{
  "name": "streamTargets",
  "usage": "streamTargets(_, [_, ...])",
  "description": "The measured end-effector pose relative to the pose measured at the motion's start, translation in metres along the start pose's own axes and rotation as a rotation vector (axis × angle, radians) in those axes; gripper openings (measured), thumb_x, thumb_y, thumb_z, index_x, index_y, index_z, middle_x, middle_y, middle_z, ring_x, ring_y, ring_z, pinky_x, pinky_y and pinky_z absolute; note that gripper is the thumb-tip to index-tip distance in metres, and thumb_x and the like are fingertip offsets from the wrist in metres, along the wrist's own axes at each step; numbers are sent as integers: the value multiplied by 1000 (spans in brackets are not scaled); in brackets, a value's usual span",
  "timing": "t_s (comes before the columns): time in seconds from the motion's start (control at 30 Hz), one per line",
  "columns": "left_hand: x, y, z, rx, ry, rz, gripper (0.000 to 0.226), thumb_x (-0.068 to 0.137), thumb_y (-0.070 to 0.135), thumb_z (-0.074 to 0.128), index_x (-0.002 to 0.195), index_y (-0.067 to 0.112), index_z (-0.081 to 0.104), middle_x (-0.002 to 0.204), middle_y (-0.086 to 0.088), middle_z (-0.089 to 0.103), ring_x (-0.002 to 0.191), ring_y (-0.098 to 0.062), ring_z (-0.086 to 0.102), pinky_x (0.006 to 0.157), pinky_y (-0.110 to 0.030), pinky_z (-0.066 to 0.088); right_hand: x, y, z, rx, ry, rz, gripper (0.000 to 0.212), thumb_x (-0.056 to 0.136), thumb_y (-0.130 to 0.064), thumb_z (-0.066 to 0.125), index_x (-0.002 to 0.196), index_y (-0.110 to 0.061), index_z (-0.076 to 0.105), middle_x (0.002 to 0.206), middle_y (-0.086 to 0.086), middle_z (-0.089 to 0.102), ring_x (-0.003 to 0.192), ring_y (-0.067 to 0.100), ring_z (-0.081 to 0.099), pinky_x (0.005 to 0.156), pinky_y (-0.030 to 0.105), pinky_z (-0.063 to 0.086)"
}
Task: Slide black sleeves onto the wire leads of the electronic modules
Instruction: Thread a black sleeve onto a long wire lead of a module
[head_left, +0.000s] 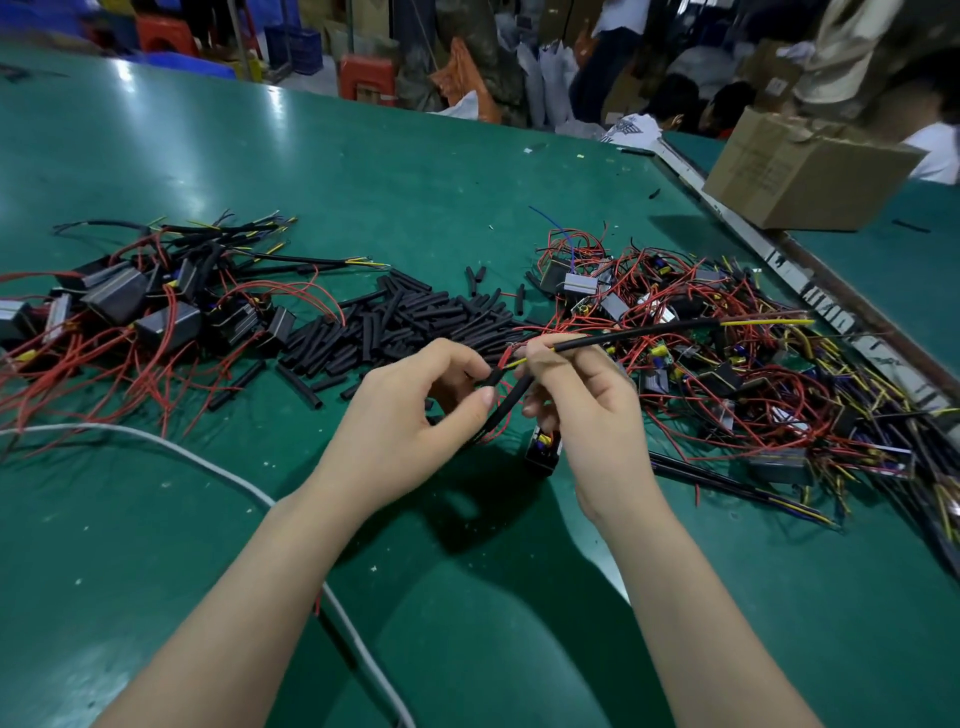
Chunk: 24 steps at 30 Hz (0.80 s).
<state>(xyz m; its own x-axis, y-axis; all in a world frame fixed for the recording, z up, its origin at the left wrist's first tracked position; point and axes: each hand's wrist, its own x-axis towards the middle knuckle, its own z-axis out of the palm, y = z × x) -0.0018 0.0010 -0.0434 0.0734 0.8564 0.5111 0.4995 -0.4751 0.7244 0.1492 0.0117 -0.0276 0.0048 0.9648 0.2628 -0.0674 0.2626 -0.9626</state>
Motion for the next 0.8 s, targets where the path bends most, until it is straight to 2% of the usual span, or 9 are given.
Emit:
streamTargets(0.07, [0,1,1,-72,-3,-31,10,83,27,60,93,28,60,79,16,65,74,4,59,70,-9,41,0,-1,-2,-7,7,1,18,92,-11,59,79,-20,64,63,-14,58,53,4,49,51,11,39])
streamTargets(0.17, [-1,5,5,-188,64,-97,13,88,27,54,100,31,58,89,10,68,81,-8,66,79,-27,51,0,-2,0,-55,-12,-26,19,92,-9,59,78,-20,64,64,-14,58,54,5,49,50,11,38])
streamTargets(0.23, [-1,7,6,-135,109,-49,17,91,24,52,104,27,63,95,11,67,87,-12,67,83,-34,52,-1,-2,1,-70,-11,-23,19,92,-10,60,78,-21,64,64,-14,58,56,5,50,50,10,39])
streamTargets(0.3, [0,8,7,-31,137,27,20,92,19,52,104,17,68,96,12,64,91,-10,64,85,-28,49,-2,-2,1,-88,-7,-28,19,92,-12,60,78,-24,64,64,-14,59,58,4,51,51,11,40])
streamTargets(0.4, [0,10,8,50,179,60,21,92,16,54,101,11,71,96,7,62,93,-5,58,85,-15,43,-2,-1,0,-134,-25,-55,18,93,-15,59,81,-26,63,66,-15,61,60,1,54,58,13,43])
streamTargets(0.53, [-1,13,10,81,206,58,22,92,17,53,102,9,71,96,3,63,92,-6,57,84,-16,43,-1,1,1,-170,-61,-93,16,94,-10,57,85,-23,62,68,-19,62,63,-1,54,67,18,44])
streamTargets(0.6, [-2,13,11,99,214,63,21,92,16,53,101,8,71,96,3,62,91,-6,56,82,-17,44,-2,1,1,-189,-86,-116,16,94,-12,57,85,-24,61,69,-18,61,65,1,53,69,26,46])
streamTargets(0.7, [-1,13,10,107,224,68,21,93,16,53,98,8,71,94,5,61,89,-4,55,80,-15,43,-3,1,1,-199,-133,-125,9,89,-20,54,83,-22,59,69,-16,56,67,6,49,67,35,44])
streamTargets(0.8, [0,13,8,96,213,81,20,92,17,53,95,10,71,92,5,62,87,-4,55,79,-14,42,-4,1,2,-158,-147,-110,9,88,-19,52,81,-20,58,66,-11,50,64,10,44,59,35,41])
